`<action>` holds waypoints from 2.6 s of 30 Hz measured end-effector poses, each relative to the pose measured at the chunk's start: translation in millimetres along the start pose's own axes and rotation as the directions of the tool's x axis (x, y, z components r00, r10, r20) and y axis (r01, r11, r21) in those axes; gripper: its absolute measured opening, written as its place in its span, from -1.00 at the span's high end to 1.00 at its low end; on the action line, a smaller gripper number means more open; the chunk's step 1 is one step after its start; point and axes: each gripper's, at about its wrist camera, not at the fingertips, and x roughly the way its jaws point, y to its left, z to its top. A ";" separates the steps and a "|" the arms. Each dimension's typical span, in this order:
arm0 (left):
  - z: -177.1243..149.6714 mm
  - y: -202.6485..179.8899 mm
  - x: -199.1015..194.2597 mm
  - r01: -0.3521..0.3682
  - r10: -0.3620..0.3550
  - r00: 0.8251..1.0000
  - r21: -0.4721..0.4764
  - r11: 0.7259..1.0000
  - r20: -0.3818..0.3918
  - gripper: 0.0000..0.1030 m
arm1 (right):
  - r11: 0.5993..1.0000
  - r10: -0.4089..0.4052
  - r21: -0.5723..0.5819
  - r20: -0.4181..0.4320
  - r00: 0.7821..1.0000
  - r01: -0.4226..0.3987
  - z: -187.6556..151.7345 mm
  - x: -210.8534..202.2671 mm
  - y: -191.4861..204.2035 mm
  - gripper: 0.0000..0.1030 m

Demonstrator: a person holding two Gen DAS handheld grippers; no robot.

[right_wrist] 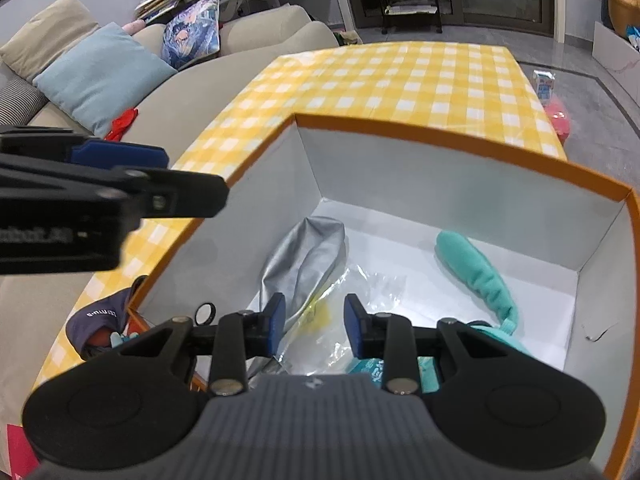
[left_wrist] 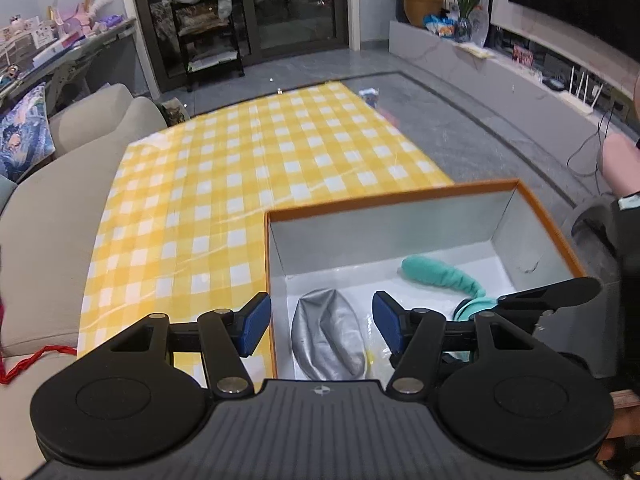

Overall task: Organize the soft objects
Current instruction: 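Open both tools to drop the silver and clear bags into the box, then move both tools back toward the remaining items on the table, then grasp the navy cap with the left tool while the right tool grasps the pink cloth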

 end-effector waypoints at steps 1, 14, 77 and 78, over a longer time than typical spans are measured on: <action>0.8 -0.6 -5.2 0.001 -0.001 1.000 -0.005 1.000 0.010 -0.34 | 1.000 0.000 -0.004 0.005 1.000 0.000 0.5 -2.8 0.6 0.39; -11.4 11.4 -56.9 -0.014 0.020 0.998 -0.097 0.995 0.061 -0.34 | 0.991 0.017 -0.134 0.142 0.990 0.002 -0.4 -61.3 19.4 0.39; -176.1 136.9 9.5 -0.203 0.169 0.965 -0.164 0.965 -0.200 0.04 | 0.776 0.017 -0.596 -0.307 0.952 -0.206 -148.5 17.0 72.6 -0.72; -175.6 136.5 8.5 -0.203 0.170 0.966 -0.162 0.966 -0.196 0.10 | 0.779 0.017 -0.593 -0.305 0.952 -0.204 -148.2 17.1 72.5 -0.72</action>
